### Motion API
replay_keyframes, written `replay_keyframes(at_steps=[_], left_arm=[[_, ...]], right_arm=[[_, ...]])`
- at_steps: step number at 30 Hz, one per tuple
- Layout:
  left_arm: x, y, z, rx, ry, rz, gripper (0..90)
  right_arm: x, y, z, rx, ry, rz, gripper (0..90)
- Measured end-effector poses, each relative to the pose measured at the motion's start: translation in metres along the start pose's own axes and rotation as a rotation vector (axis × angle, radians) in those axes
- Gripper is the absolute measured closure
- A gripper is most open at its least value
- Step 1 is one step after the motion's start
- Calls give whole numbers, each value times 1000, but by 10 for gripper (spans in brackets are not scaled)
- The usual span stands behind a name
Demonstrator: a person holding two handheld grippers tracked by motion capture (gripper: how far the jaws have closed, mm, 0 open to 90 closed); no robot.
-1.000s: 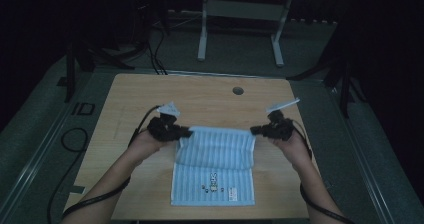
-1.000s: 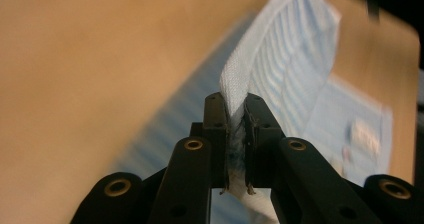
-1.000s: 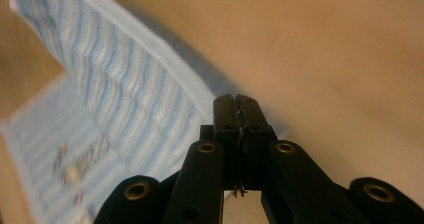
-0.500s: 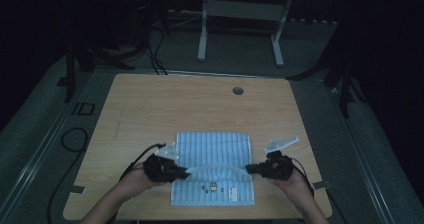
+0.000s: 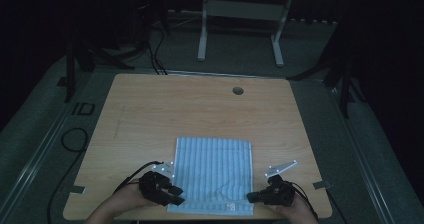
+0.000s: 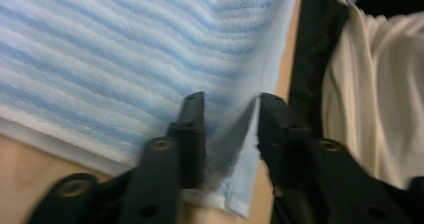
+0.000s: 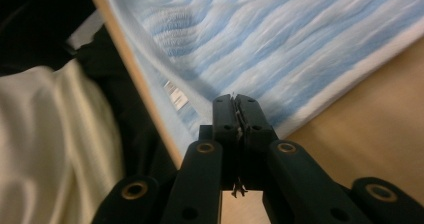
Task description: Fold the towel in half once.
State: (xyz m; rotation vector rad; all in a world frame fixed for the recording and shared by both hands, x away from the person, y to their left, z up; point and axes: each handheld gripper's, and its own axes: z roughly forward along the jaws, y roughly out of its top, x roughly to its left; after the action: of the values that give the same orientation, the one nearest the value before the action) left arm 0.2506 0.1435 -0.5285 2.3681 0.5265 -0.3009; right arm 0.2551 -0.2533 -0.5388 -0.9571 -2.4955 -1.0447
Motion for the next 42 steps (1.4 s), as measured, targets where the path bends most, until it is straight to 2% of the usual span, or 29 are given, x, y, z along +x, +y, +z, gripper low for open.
replay_keyframes(at_steps=[2,3,4,7,9,10,11,12,13,14,17,18,19,21,24,28,31,32,35,38,42], left_arm=[[0,-1,-3,-14,-14,2,552],[1,-1,-7,-26,-22,-2,505],[2,-1,-11,-46,-16,-8,499],[10,2,-22,-84,29,-32,499],[18,6,-28,-106,71,-53,498],[18,6,-28,-106,71,-53,499],[28,11,-30,-133,99,-85,499],[28,11,-30,-133,99,-85,499],[38,17,-31,-154,137,-112,499],[43,20,-31,-155,151,-127,499],[53,29,-27,-132,206,-125,499],[53,29,-27,-132,206,-125,499],[61,35,-26,-125,237,-123,497],[65,37,-25,-138,232,-127,497],[77,43,-26,-141,248,-120,487],[94,45,-28,-142,254,-161,487],[101,46,-28,-141,262,-175,486],[108,47,-26,-152,255,-188,486],[113,48,-25,-164,241,-192,472],[122,52,-21,-171,243,-202,472],[126,55,-17,-160,252,-206,472]], right_arm=[[0,-3,0,-3,28,6,848],[0,-4,-1,-15,43,16,785],[-1,-4,-3,-25,51,20,755],[-4,-1,-14,-80,34,36,651],[-6,3,-21,-106,-5,35,638],[-7,6,-24,-117,-31,32,614],[-9,10,-26,-128,-62,28,612],[-9,10,-26,-128,-62,28,612],[-16,21,-28,-139,-97,24,602],[-19,26,-28,-144,-111,22,592],[-35,44,-26,-148,-160,24,544],[-35,44,-26,-148,-160,24,544],[-47,57,-25,-138,-192,19,523],[-50,61,-24,-135,-205,18,510],[-67,80,-26,-122,-291,-3,475],[-78,95,-29,-117,-313,4,475],[-87,105,-29,-102,-312,13,478],[-89,108,-29,-91,-308,18,479],[-93,113,-27,-78,-307,22,490],[-95,116,-24,-68,-303,19,489],[-96,115,-21,-71,-313,20,484]])
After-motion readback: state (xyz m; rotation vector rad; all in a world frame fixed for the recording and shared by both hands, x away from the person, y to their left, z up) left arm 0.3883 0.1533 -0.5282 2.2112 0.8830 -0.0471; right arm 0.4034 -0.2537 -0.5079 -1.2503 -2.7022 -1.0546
